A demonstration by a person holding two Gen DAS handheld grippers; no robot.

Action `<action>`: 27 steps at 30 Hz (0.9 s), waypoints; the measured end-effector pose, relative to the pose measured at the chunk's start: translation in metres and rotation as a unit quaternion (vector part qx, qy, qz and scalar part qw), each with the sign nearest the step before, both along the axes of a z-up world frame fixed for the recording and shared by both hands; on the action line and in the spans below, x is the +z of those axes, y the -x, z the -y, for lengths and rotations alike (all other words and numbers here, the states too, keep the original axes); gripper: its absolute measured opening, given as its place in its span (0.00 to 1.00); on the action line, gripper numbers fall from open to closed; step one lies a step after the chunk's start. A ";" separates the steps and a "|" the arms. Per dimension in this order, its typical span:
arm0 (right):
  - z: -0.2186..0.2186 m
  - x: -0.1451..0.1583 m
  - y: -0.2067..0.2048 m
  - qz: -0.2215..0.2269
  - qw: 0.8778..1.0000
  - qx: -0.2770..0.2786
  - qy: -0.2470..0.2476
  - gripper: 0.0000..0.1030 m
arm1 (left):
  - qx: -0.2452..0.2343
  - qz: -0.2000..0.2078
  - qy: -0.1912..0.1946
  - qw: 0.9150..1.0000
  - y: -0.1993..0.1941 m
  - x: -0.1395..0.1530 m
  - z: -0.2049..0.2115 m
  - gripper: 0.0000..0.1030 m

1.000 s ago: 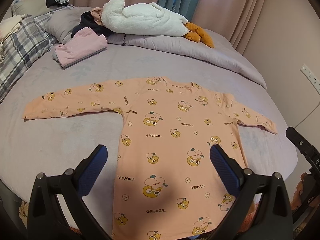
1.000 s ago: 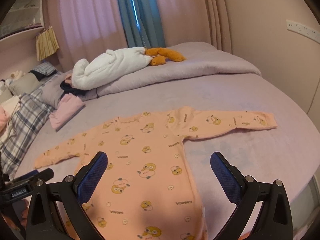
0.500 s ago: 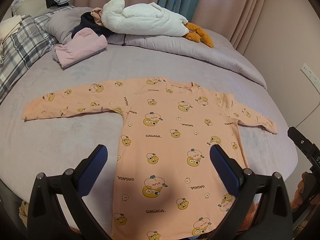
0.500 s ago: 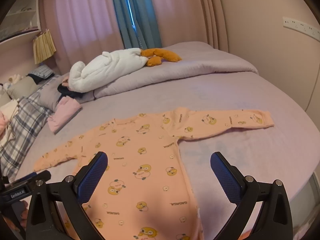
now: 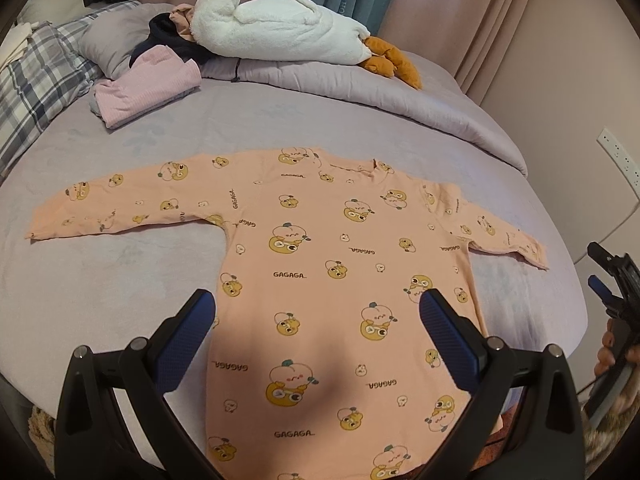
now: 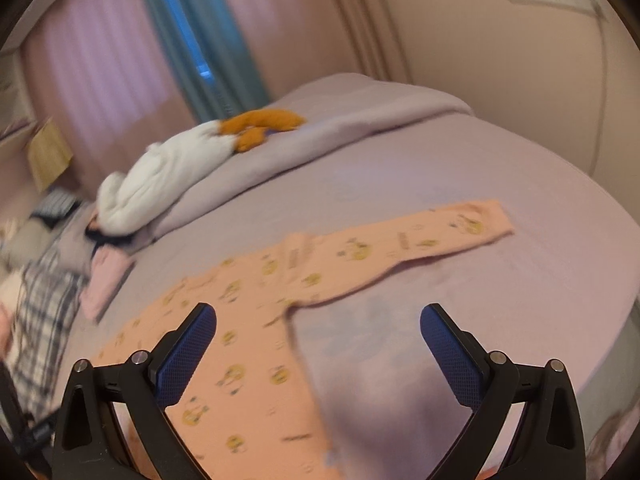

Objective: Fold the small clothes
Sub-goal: 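Grasp the romper sleeve cuff nearest the right tool and lift it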

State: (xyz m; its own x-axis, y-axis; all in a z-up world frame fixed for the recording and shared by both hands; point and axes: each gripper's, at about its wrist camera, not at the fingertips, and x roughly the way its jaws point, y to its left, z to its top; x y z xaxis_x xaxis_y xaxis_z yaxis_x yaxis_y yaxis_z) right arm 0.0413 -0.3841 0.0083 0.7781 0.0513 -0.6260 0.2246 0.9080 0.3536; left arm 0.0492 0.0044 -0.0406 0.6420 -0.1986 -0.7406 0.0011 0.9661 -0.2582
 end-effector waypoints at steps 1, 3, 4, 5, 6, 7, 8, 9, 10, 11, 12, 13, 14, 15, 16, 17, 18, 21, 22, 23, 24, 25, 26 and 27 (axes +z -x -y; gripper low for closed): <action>0.009 -0.003 -0.004 -0.005 1.000 -0.007 -0.009 0.90 | 0.001 -0.004 0.000 1.000 -0.003 -0.002 0.001 0.99; 0.038 -0.018 -0.017 -0.023 0.998 -0.032 -0.042 0.86 | 0.001 -0.008 0.004 1.000 -0.009 -0.004 0.003 0.98; 0.048 -0.024 -0.022 -0.030 0.997 -0.041 -0.054 0.83 | 0.001 -0.010 0.006 1.000 -0.011 -0.005 0.004 0.98; 0.063 -0.034 -0.031 -0.038 0.995 -0.055 -0.068 0.77 | 0.001 -0.011 0.007 1.000 -0.014 -0.006 0.005 0.97; 0.073 -0.041 -0.036 -0.045 0.994 -0.067 -0.076 0.74 | 0.002 -0.012 0.010 1.000 -0.016 -0.007 0.006 0.97; 0.083 -0.049 -0.042 -0.053 0.992 -0.079 -0.082 0.71 | 0.002 -0.013 0.011 1.000 -0.019 -0.008 0.007 0.97; 0.098 -0.060 -0.051 -0.062 0.989 -0.096 -0.095 0.68 | 0.003 -0.016 0.012 1.000 -0.022 -0.008 0.008 0.96; 0.107 -0.069 -0.056 -0.071 0.986 -0.107 -0.105 0.65 | 0.006 -0.018 0.012 1.000 -0.025 -0.010 0.009 0.96; 0.118 -0.078 -0.062 -0.079 0.983 -0.120 -0.118 0.61 | 0.007 -0.020 0.011 1.000 -0.027 -0.011 0.010 0.95; 0.131 -0.089 -0.069 -0.084 0.978 -0.134 -0.135 0.58 | 0.007 -0.022 0.010 1.000 -0.029 -0.012 0.010 0.95; 0.138 -0.095 -0.073 -0.089 0.975 -0.144 -0.142 0.56 | 0.009 -0.025 0.008 1.000 -0.030 -0.014 0.011 0.95; 0.146 -0.103 -0.077 -0.095 0.972 -0.156 -0.149 0.55 | 0.010 -0.028 0.006 1.000 -0.032 -0.015 0.012 0.95; 0.153 -0.110 -0.081 -0.103 0.968 -0.169 -0.153 0.55 | 0.012 -0.030 0.003 0.999 -0.034 -0.017 0.013 0.95; 0.160 -0.115 -0.085 -0.110 0.965 -0.182 -0.153 0.54 | 0.014 -0.032 0.002 0.999 -0.035 -0.018 0.013 0.95; 0.166 -0.120 -0.088 -0.115 0.963 -0.194 -0.151 0.52 | 0.015 -0.035 0.000 0.999 -0.037 -0.019 0.013 0.95; 0.172 -0.125 -0.091 -0.119 0.959 -0.208 -0.151 0.50 | 0.016 -0.037 -0.001 0.999 -0.038 -0.020 0.014 0.95; 0.176 -0.128 -0.092 -0.120 0.957 -0.215 -0.153 0.47 | 0.017 -0.038 -0.002 0.999 -0.039 -0.022 0.014 0.95; 0.182 -0.132 -0.096 -0.107 0.954 -0.222 -0.170 0.39 | 0.021 -0.044 -0.004 0.999 -0.042 -0.025 0.013 0.95; 0.183 -0.130 -0.096 -0.101 0.953 -0.225 -0.177 0.36 | 0.023 -0.046 -0.003 0.999 -0.043 -0.027 0.012 0.95; 0.183 -0.130 -0.097 -0.095 0.952 -0.229 -0.180 0.29 | 0.025 -0.048 -0.002 0.999 -0.044 -0.027 0.011 0.95; 0.187 -0.130 -0.096 -0.093 0.952 -0.233 -0.177 0.24 | 0.028 -0.048 -0.001 0.998 -0.045 -0.028 0.009 0.95; 0.190 -0.132 -0.097 -0.093 0.952 -0.238 -0.170 0.14 | 0.031 -0.048 -0.001 0.998 -0.046 -0.028 0.008 0.95; 0.192 -0.134 -0.098 -0.091 0.952 -0.242 -0.163 0.10 | 0.034 -0.047 0.000 0.998 -0.047 -0.027 0.006 0.95; 0.192 -0.134 -0.099 -0.087 0.953 -0.242 -0.161 0.08 | 0.037 -0.046 0.001 0.998 -0.047 -0.027 0.004 0.95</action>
